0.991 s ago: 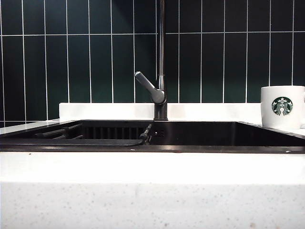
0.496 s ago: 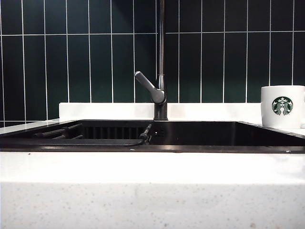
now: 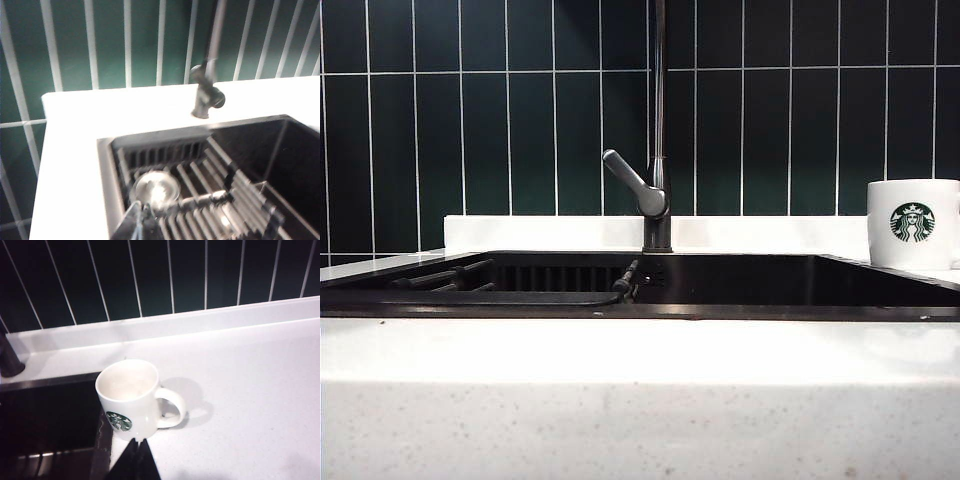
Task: Pick up the mug next to the sink, go to the faucet to get some water, pour the water into the sink, and finally put the mug back to its place.
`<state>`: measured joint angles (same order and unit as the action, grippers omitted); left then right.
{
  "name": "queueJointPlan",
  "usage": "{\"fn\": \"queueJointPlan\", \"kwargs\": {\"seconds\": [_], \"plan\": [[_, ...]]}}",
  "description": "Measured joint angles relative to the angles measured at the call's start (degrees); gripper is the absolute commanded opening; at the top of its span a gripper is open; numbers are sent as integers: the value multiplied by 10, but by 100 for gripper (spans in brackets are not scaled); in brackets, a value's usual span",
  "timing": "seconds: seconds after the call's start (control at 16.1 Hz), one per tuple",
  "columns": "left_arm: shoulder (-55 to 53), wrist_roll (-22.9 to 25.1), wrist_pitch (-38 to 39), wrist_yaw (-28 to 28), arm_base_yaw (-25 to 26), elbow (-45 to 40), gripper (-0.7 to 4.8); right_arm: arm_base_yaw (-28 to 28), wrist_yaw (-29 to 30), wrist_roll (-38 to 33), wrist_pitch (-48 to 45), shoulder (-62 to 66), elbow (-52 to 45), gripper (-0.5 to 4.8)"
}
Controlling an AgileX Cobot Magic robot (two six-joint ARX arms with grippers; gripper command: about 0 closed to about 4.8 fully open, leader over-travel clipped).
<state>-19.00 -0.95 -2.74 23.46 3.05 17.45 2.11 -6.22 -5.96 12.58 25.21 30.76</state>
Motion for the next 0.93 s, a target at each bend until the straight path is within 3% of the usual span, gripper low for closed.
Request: {"fn": "queueJointPlan", "kwargs": {"seconds": [0.12, 0.25, 0.43, 0.62, 0.81, 0.93], "plan": [[-38, 9, -62, 5, -1, 20, 1, 0, 0, 0, -5, 5, 8, 0], [-75, 2, -112, 6, -1, 46, 59, 0, 0, 0, -5, 4, 8, 65], [-123, 5, -112, 8, -1, 49, 59, 0, 0, 44, -5, 5, 8, 69], [-227, 13, -171, 9, -1, 52, 59, 0, -14, 101, -6, 28, 8, 186], [-348, 0, -237, 12, -2, 84, 59, 0, -52, 105, -28, 80, 8, 185], [-396, 0, -242, 34, -3, 112, 59, 0, -53, 105, -75, 100, 8, 185]]}}
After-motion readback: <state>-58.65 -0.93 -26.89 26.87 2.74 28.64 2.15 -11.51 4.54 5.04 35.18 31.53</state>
